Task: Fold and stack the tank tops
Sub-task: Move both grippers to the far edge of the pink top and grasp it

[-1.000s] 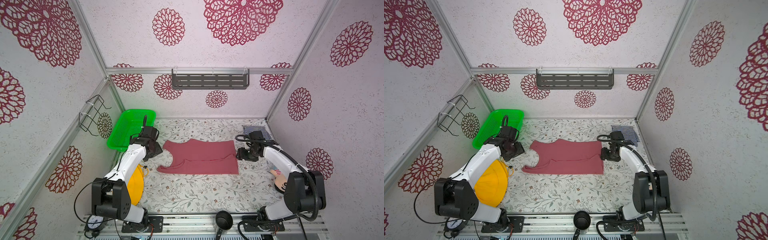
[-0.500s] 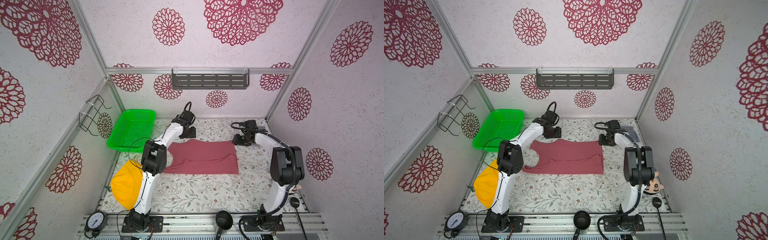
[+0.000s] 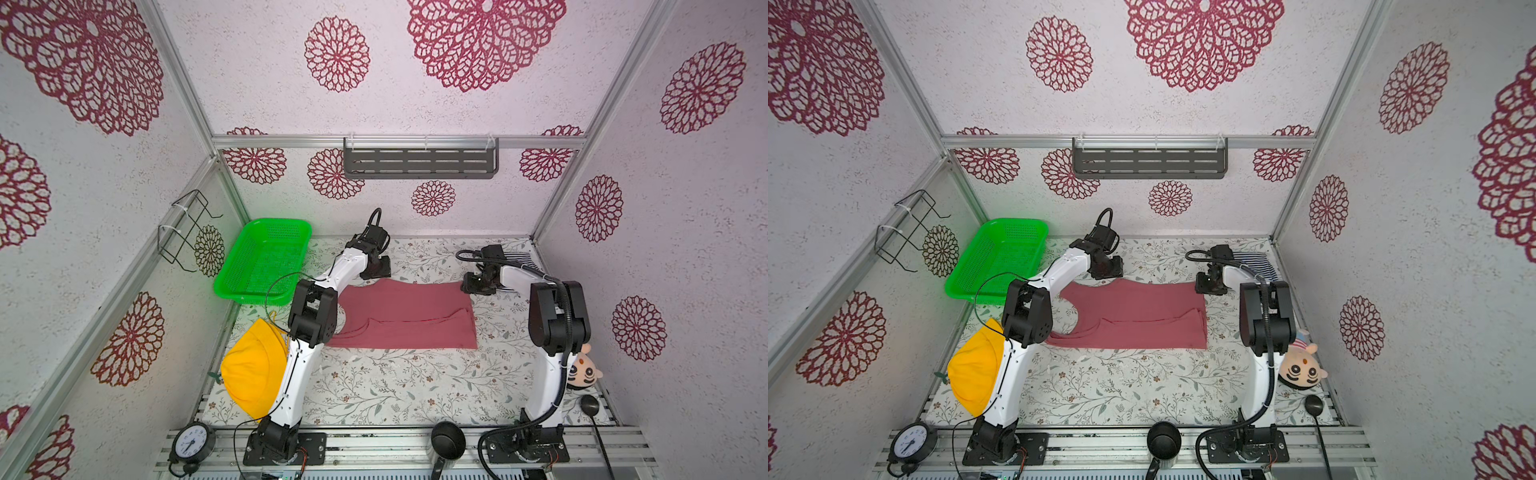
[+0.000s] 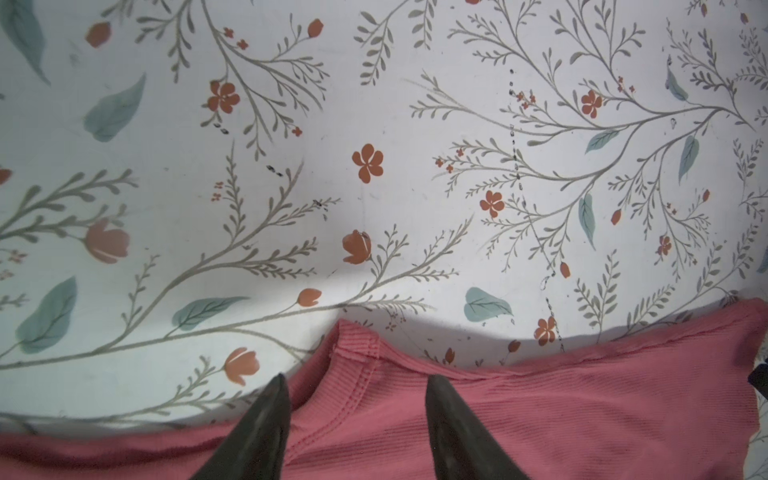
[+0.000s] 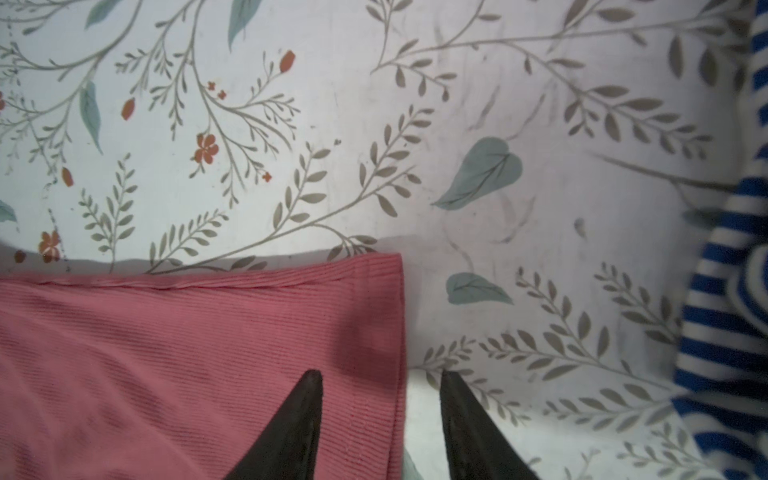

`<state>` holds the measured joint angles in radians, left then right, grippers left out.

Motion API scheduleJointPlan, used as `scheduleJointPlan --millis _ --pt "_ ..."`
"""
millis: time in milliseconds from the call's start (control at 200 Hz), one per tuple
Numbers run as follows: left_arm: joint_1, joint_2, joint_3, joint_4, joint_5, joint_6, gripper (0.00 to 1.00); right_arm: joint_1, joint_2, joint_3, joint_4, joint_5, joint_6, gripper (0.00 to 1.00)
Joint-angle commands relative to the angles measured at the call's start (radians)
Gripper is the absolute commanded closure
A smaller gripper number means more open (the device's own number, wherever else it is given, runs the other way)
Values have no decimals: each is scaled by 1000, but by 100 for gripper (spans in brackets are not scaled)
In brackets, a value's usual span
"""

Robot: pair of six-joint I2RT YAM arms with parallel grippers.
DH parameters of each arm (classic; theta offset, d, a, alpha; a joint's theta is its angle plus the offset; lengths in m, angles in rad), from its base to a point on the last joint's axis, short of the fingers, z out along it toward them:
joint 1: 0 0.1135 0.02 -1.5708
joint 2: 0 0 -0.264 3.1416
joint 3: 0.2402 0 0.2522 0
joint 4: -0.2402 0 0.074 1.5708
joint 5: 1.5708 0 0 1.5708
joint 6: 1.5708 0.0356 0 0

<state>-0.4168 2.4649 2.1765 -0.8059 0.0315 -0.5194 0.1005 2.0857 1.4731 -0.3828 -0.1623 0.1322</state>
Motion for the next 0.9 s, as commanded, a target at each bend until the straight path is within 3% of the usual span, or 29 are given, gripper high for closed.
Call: scheduleJointPlan --millis 0,250,621,741,891 --pt "1 34 -11 14 23 -11 47 -6 2 39 4 3 -11 51" --pt "3 58 -23 7 23 -30 54 -9 28 51 16 -12 -6 51" --pt "3 87 -5 37 31 -48 93 -10 61 76 24 -29 -17 58" --pt "4 76 -6 42 25 -42 100 -10 62 90 10 -35 -31 78" --pt "3 16 -61 100 6 -33 100 -9 24 77 11 -48 -69 98"
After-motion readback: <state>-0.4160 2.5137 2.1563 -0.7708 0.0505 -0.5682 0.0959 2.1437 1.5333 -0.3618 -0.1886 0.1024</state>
